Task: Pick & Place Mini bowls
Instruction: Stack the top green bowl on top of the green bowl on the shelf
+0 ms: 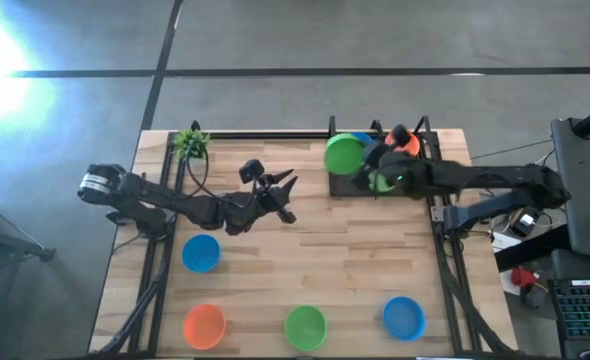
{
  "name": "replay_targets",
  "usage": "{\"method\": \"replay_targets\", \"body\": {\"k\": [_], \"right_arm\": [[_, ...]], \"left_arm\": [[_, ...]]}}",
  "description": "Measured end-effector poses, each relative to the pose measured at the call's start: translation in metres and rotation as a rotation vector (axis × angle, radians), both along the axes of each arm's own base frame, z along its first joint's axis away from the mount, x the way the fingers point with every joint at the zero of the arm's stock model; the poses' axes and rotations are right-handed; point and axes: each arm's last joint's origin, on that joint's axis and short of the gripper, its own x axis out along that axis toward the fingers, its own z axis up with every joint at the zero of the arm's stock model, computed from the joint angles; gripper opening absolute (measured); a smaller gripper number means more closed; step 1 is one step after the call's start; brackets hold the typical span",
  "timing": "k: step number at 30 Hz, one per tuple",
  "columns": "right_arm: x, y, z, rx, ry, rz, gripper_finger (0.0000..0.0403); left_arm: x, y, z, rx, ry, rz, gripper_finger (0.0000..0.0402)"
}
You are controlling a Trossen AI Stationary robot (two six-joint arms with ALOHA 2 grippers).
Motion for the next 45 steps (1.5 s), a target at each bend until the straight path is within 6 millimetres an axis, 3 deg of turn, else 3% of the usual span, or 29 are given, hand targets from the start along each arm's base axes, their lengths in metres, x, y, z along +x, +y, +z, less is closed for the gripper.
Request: {"method": "replay_targets", "body": {"k": [8,15,21,34,45], "right_arm": [[-0.060,-0.023,0.003,0.261,0.012,-0.061,0.0008],[-0.087,-0.039,-0.011,0.461,0.130,-0.144,0.0008],[-0.089,-0.054,-0.027,0.608,0.233,-0.144,0.0008],[-0.075,-0.106,-0.062,0.703,0.340,-0.303,0.0008],[-0.062,-0.120,-0.086,0.778,0.418,-0.297,0.0008]], "left_arm": [[0.000,0.000,0.000,0.000,0.000,0.006,0.0092],[0.000,0.000,0.000,0.003,0.003,0.006,0.0092],[0.000,0.001,0.000,0.000,0.000,0.007,0.0092],[0.000,0.001,0.000,-0.014,-0.013,0.008,0.0092],[0.000,0.001,0.000,-0.011,-0.010,0.008,0.0092]]}}
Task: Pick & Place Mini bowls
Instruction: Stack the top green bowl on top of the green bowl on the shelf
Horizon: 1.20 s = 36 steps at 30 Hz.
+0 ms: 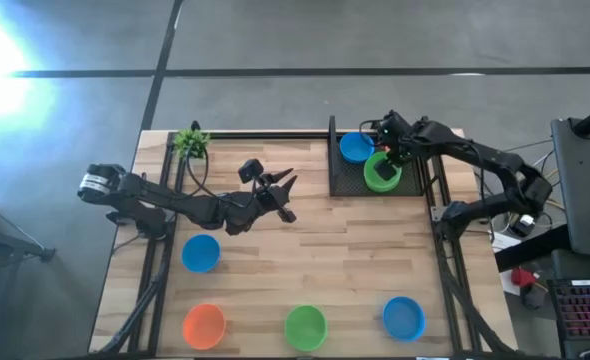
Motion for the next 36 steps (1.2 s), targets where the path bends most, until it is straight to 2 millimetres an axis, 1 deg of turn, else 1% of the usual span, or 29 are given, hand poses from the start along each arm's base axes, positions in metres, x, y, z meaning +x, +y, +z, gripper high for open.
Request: {"method": "replay_targets", "body": {"k": [10,15,21,25,28,30,36], "right_arm": [[0.007,-0.006,-0.010,0.015,0.026,0.021,0.0015],[0.009,-0.008,-0.009,-0.009,0.001,0.022,0.0044],[0.009,-0.008,-0.009,-0.020,0.010,0.031,0.0086],[0.010,-0.009,-0.008,-0.028,-0.001,0.027,0.0099],[0.013,-0.012,-0.007,-0.058,-0.032,0.023,0.0095],[0.015,-0.013,-0.007,-0.084,-0.056,0.025,0.0084],[0.014,-0.012,-0.015,-0.081,-0.050,0.031,0.0026]], "left_arm": [[0.000,0.000,0.000,0.001,0.001,0.000,0.0092],[0.000,0.000,0.000,0.001,0.001,0.000,0.0092],[0.000,0.000,0.000,0.002,0.003,0.000,0.0092],[0.000,0.000,0.000,0.002,0.003,0.001,0.0092],[0.000,0.000,0.000,0.002,0.002,0.000,0.0092],[0.000,0.000,0.000,0.002,0.003,0.001,0.0092],[0.000,0.000,0.000,0.017,0.017,0.000,0.0092]]}}
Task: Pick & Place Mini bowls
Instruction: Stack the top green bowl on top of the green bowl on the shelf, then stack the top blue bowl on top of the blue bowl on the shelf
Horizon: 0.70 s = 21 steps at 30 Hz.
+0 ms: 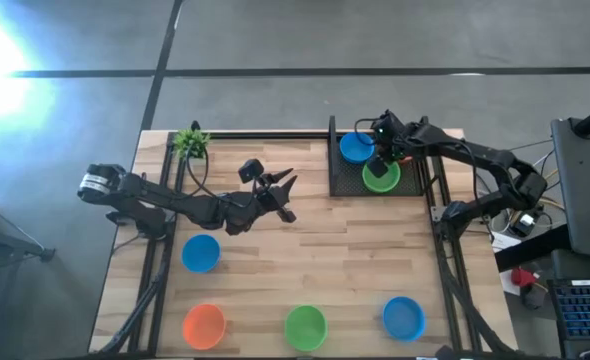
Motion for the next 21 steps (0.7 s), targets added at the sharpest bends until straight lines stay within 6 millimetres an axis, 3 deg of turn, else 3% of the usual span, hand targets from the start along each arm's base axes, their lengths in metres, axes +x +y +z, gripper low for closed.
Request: {"method": "replay_targets", "body": {"k": [11,16,21], "right_arm": [[-0.004,0.003,-0.015,-0.020,0.025,-0.014,0.0009],[-0.008,0.011,0.002,-0.072,-0.028,-0.015,0.0009],[-0.009,0.037,0.026,-0.138,-0.139,0.044,0.0008]], "left_arm": [[0.000,0.000,0.000,0.001,0.001,0.002,0.0092],[-0.002,0.000,0.000,0.023,0.021,0.094,0.0092],[-0.009,-0.014,-0.004,0.083,0.124,0.206,0.0092]]}}
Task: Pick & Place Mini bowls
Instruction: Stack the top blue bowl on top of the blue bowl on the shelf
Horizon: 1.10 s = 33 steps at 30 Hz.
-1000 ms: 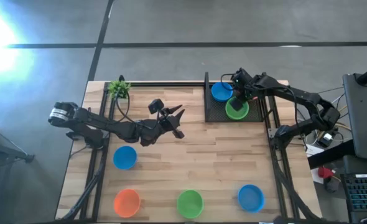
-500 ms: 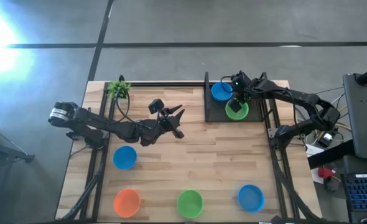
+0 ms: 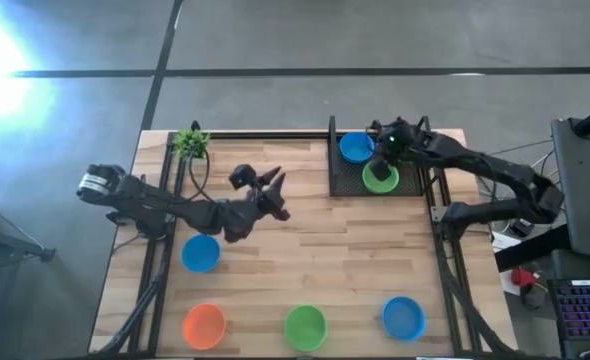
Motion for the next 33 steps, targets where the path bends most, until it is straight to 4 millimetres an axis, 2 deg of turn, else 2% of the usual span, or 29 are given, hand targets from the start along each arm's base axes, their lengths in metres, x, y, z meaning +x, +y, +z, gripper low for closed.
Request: {"method": "replay_targets", "body": {"k": [7,11,15,17,21,24,28,33], "right_arm": [[0.000,0.043,0.021,-0.053,-0.124,0.149,0.0008],[0.002,0.063,0.028,-0.059,-0.187,0.228,0.0008],[0.006,0.077,0.033,-0.068,-0.230,0.299,0.0008],[0.007,0.081,0.034,-0.068,-0.244,0.318,0.0008],[0.008,0.085,0.034,-0.063,-0.254,0.333,0.0008],[0.009,0.086,0.035,-0.062,-0.258,0.333,0.0008],[0.009,0.086,0.035,-0.060,-0.260,0.331,0.0008],[0.010,0.086,0.035,-0.064,-0.266,0.330,0.0008]], "left_arm": [[-0.017,-0.032,-0.002,0.037,-0.009,0.234,0.0092],[-0.022,-0.048,-0.001,-0.001,-0.067,0.143,0.0092],[-0.021,-0.051,-0.002,-0.040,-0.106,0.075,0.0092],[-0.019,-0.052,-0.005,-0.081,-0.109,-0.026,0.0092],[-0.012,-0.046,-0.015,-0.238,-0.072,-0.248,0.0092],[-0.009,-0.037,-0.020,-0.411,-0.011,-0.309,0.0092],[-0.016,-0.025,-0.027,-0.626,0.083,-0.245,0.0092],[-0.034,-0.024,-0.033,-0.909,0.154,-0.089,0.0092]]}}
